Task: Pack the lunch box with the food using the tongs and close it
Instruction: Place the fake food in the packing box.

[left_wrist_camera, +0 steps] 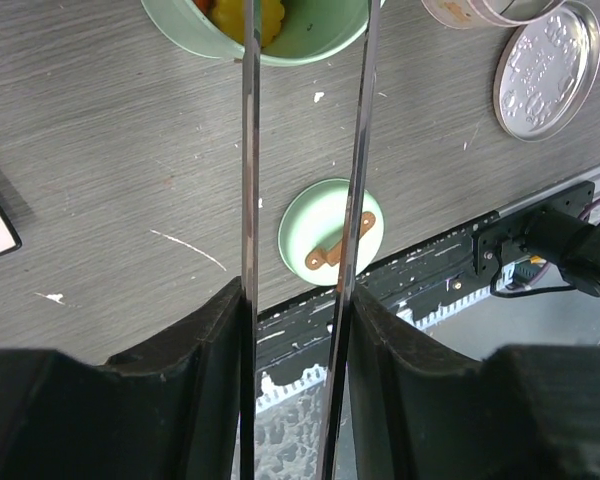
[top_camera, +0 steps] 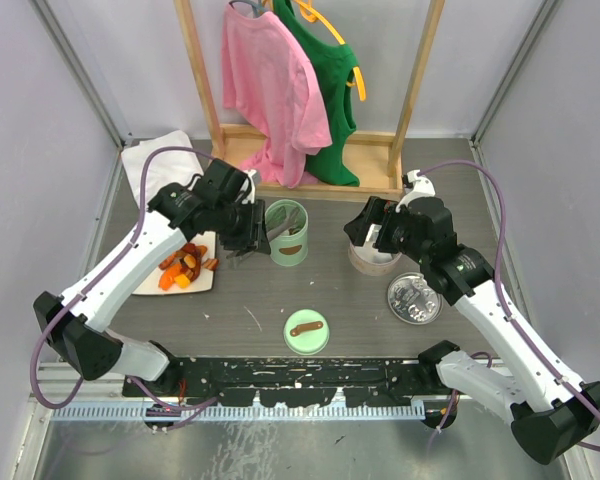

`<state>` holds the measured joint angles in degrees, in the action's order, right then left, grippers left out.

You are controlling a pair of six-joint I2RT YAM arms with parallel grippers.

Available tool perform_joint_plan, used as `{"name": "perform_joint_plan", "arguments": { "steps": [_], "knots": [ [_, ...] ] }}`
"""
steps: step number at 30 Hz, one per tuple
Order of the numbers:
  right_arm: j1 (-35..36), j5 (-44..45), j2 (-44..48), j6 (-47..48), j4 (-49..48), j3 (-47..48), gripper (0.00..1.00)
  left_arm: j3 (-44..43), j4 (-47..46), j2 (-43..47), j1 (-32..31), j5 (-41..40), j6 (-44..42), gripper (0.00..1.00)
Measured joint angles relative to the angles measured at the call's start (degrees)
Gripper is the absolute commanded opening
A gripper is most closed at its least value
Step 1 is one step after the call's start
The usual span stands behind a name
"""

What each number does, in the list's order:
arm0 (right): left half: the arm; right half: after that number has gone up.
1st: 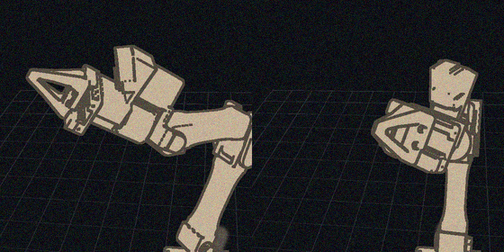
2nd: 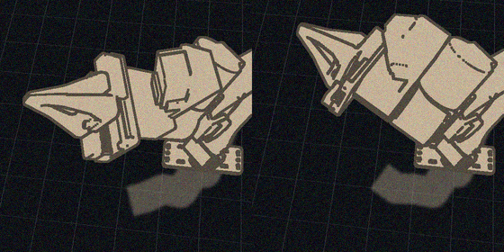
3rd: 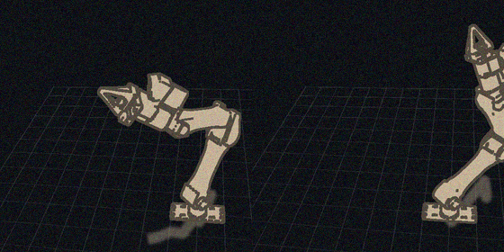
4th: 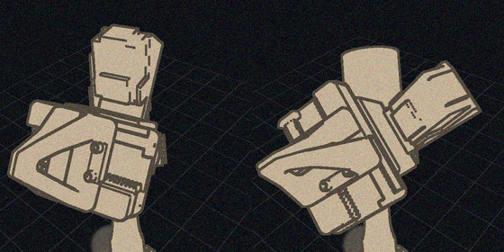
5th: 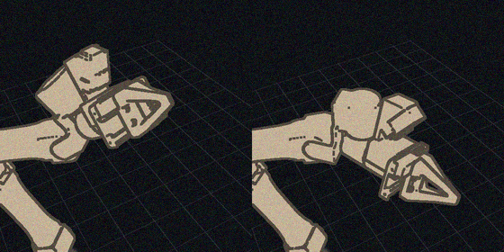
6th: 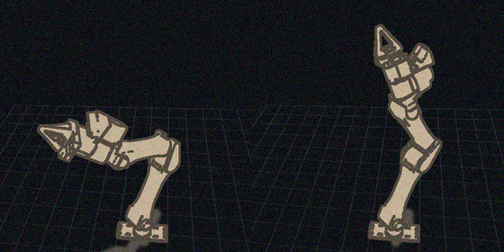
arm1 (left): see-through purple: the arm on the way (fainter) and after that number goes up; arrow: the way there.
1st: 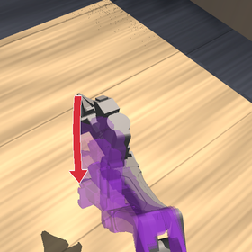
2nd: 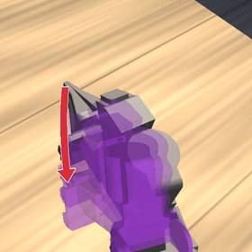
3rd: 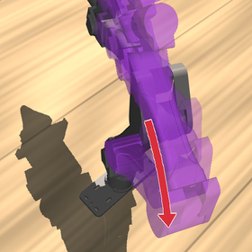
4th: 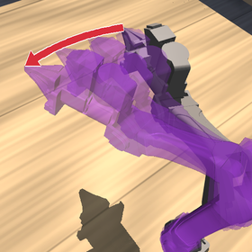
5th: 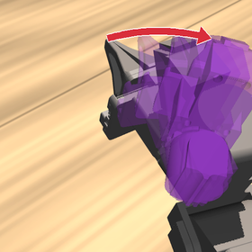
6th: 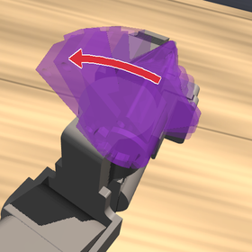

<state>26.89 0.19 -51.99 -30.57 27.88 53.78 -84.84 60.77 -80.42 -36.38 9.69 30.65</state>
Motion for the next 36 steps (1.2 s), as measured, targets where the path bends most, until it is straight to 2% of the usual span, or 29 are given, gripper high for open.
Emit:
{"name": "perform_joint_plan", "arguments": {
  "steps": [12,20,29,36],
  "knots": [
    [0.00,0.00,-0.17,0.00,-0.02,-0.02,1.00,-0.70,-0.04,2.56,-0.04,-4.66,0.00,0.41],
    [0.00,0.00,-0.42,0.00,-0.09,-0.02,1.00,-1.07,1.68,9.44,0.02,-15.06,0.52,0.41],
    [0.00,-0.11,-1.29,-0.07,-0.48,-0.11,1.00,-1.14,9.77,16.85,3.82,-25.51,1.49,0.44],
    [0.00,-0.55,-1.31,-0.70,-0.50,-0.11,1.00,-2.91,22.38,14.78,4.52,-30.32,-0.15,0.40]
  ]
}}
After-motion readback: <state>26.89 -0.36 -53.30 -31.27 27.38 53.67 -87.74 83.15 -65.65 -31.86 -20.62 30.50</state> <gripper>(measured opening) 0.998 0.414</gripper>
